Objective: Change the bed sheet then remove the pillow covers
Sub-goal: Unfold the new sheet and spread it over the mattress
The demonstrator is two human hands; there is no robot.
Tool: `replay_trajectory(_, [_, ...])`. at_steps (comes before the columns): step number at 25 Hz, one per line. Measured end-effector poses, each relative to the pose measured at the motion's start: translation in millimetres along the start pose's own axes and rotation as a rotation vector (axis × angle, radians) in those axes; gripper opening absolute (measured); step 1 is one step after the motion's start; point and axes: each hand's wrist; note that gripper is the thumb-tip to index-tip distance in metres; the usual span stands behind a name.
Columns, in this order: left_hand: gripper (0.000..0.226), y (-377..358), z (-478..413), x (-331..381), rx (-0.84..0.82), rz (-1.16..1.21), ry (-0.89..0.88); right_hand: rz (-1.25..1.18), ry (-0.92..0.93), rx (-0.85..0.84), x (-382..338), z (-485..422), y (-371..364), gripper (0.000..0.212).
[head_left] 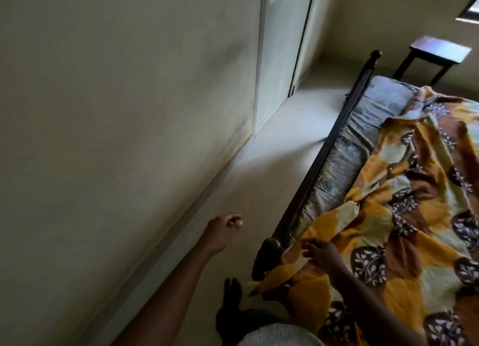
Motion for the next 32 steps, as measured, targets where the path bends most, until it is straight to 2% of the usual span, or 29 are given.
replay_trajectory(7, [0.034,37,-101,12,-0.249,-0.193,-0.147,-0.135,-0.175,0.187,-21,-26,-18,0.020])
replay_trajectory(13, [0.032,18,-178,83,-0.603,-0.411,-0.477,-0.325,-0.301,0.443,-32,-43,-20,0.024])
replay_trajectory(16, [0.030,10,-213,112,-0.721,-0.499,-0.647,-0.354,-0.382,0.568,-34,-55,-30,0.026])
replay_trajectory(19, [0.028,-4,-246,137,-0.833,-0.578,-0.783,-0.373,-0.533,0.687,-38,-72,-42,0.037])
replay_trajectory(23, [0.028,-37,-266,163,-0.990,-0.630,-0.864,-0.394,-0.609,0.834,-44,-99,-43,0.055])
replay_trajectory(26, [0.029,-72,-280,179,-1.090,-0.726,-0.946,-0.264,-0.755,0.822,-36,-125,-40,0.067])
replay_trajectory(28, [0.028,-97,-289,187,-1.157,-0.803,-1.006,-0.176,-0.849,0.804,-28,-134,-31,0.058])
replay_trajectory(30, [0.028,-115,-294,192,-1.217,-0.871,-1.045,-0.272,-0.823,0.877,-22,-129,-24,0.037])
replay_trajectory(32, [0.033,-134,-292,197,-1.294,-0.936,-1.112,-0.400,-0.790,0.940,-18,-112,-22,0.030])
Point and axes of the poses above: each hand's wrist, its own z-axis away from the middle knuckle, its own y-axis out of the back of the hand, x = y × z, and after that the axes turned 1 degree about -y, right-handed
